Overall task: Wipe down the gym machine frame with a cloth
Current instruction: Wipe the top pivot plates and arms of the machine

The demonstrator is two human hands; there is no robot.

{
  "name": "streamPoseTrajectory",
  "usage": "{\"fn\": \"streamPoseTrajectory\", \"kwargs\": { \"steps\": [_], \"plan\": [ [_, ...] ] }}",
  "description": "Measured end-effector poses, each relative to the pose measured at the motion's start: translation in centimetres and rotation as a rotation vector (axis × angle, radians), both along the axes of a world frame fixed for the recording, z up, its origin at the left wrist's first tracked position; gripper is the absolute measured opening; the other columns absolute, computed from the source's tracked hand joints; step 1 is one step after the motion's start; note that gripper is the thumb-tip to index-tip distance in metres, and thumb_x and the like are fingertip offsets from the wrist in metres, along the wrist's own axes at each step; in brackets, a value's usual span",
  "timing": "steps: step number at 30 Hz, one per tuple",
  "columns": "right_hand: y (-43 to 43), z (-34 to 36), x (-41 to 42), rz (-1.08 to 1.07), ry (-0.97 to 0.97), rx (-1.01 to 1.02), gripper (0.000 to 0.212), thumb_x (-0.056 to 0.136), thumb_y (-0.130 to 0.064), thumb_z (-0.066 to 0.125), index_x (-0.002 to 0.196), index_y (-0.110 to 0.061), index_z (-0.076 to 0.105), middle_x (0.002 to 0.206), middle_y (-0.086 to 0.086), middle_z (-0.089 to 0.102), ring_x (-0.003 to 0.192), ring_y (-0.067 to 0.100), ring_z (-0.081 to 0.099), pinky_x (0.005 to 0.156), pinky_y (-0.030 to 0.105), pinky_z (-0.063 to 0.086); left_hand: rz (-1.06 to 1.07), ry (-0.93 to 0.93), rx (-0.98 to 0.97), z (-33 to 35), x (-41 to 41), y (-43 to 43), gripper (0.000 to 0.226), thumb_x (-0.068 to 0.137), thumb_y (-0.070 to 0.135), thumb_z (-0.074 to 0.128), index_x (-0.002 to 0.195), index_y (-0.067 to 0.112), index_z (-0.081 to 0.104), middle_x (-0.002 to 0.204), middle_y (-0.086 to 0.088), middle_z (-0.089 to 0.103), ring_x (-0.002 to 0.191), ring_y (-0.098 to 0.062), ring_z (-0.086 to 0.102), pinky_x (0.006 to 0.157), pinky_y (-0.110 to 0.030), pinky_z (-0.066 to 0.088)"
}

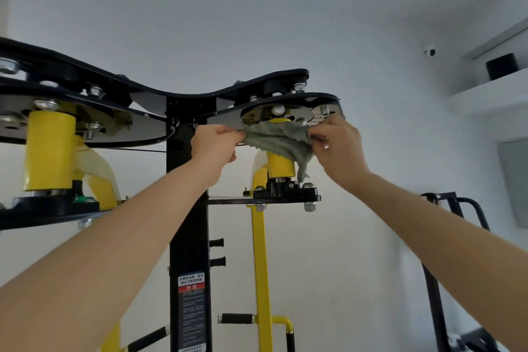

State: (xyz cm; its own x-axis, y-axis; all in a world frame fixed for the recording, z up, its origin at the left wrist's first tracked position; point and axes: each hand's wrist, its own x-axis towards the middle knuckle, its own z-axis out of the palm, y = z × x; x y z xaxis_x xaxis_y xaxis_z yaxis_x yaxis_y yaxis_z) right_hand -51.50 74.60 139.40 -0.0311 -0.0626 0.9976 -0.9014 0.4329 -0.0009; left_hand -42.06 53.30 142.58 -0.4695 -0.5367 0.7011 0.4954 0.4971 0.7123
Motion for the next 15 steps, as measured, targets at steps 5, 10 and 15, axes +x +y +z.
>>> {"fn": "streamPoseTrajectory", "kwargs": {
  "steps": [5, 10, 15],
  "plan": [
    [-1.6, -0.4, 0.3, 0.592, -0.602, -0.041, 0.037, 0.085, -0.005, 0.074, 0.119, -0.019, 0.068, 0.100, 0.007, 0.071, 0.091, 0.029, 0.073, 0.082, 0.042, 0.062, -0.234, -0.093, 0.370, -1.5, -1.4, 0.8, 0.012, 0.089, 0.007, 0.074, 0.098, 0.001, 0.069, 0.071, -0.009, 0.071, 0.049, -0.012, 0.060, 0.046, -0.020, 0.051],
    [0.1, -1.1, -0.2, 0.493, -0.588, 0.143, 0.071, 0.079, -0.009, 0.083, 0.139, -0.032, 0.054, 0.101, 0.007, 0.068, 0.081, 0.023, 0.074, 0.072, 0.036, 0.063, -0.444, -0.135, 0.520, -3.8, -1.7, 0.8, 0.023, 0.092, 0.003, 0.070, 0.113, -0.006, 0.065, 0.074, -0.013, 0.077, 0.052, -0.012, 0.070, 0.049, -0.019, 0.055],
    [-1.7, 0.0, 0.3, 0.433, -0.471, 0.078, 0.053, 0.078, -0.018, 0.085, 0.127, -0.023, 0.065, 0.110, -0.011, 0.067, 0.083, 0.012, 0.073, 0.075, 0.023, 0.059, -0.519, 0.030, 0.671, -2.2, -1.7, 1.2, 0.039, 0.090, -0.003, 0.070, 0.127, -0.006, 0.057, 0.088, -0.019, 0.075, 0.060, -0.020, 0.075, 0.050, -0.021, 0.057]
  ]
}}
